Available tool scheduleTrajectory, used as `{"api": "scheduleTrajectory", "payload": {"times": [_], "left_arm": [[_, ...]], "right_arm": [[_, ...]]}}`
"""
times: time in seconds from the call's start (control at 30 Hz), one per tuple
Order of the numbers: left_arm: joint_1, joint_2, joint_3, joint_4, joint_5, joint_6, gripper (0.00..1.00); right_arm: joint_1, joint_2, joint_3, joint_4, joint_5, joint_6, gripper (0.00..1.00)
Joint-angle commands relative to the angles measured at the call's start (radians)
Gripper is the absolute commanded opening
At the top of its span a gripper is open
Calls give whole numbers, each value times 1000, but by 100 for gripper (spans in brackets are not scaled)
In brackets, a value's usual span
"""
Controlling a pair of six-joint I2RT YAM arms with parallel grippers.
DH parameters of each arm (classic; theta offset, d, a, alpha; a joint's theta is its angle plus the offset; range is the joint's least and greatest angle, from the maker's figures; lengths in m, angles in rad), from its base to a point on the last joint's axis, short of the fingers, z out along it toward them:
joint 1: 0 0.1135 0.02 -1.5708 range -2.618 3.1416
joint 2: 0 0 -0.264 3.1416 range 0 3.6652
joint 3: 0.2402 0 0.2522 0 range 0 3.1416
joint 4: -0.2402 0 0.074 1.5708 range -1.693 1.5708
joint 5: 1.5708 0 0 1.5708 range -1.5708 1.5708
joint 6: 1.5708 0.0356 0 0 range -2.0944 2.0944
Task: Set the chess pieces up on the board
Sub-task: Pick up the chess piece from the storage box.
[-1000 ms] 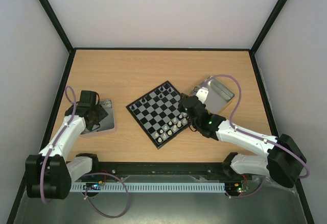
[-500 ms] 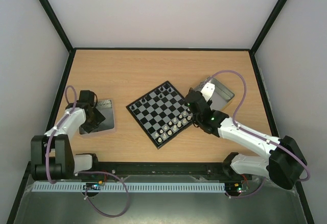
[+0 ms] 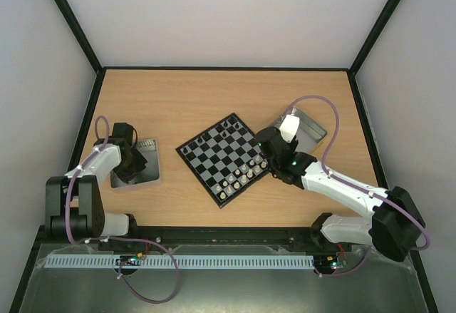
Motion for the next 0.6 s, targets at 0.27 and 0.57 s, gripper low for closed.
{"api": "scheduleTrajectory", "payload": {"times": [0.27, 0.57], "left_arm": [[6, 15, 65, -59, -75, 45, 47], [12, 43, 47, -10, -57, 82, 35]], "right_arm": [[-7, 82, 103, -52, 29, -61, 46], [-12, 79, 95, -62, 13, -60, 46]]}}
